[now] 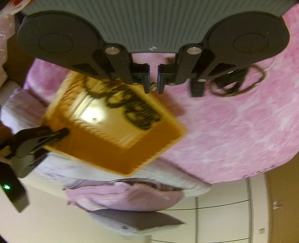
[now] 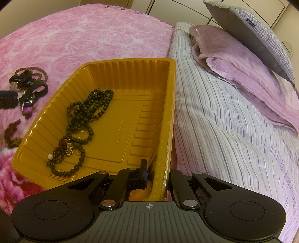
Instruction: Organize jewelry
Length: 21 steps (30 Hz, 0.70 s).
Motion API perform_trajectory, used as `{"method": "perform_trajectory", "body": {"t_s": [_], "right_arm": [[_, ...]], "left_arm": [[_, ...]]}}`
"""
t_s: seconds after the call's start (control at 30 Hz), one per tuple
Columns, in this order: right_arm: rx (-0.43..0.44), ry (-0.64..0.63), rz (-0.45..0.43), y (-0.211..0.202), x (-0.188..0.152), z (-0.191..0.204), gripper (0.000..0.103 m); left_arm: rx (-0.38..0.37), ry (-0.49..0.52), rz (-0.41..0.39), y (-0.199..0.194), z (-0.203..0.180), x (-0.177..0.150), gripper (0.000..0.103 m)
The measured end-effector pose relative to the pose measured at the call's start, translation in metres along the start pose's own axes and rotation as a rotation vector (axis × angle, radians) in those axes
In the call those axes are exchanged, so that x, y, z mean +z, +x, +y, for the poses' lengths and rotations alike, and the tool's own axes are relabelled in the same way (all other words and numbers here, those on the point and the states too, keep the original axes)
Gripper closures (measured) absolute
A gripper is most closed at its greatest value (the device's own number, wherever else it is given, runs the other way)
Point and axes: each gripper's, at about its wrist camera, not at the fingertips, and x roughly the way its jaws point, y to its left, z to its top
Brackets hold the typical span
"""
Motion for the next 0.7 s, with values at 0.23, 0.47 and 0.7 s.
{"method": "perform_trajectory", "body": {"t_s": [0.23,0.47,0.7], "right_arm": [[0.001,0.002,0.000,0.000,0.000,0.000,0.098],[0.001,0.003,0.000,0.000,0.000,0.000,0.098],[0.001,0.002,0.000,0.000,0.000,0.000,0.098]], "left_arm": [[-0.070,0.058,0.003,0.013,-0.032,0.006,0.097],[-0.087,0.068,0.010,0.017,-0.041,0.006,0.097],[-0.100,0.068,0.014,0.019,-0.043,0.007,0.097]]}}
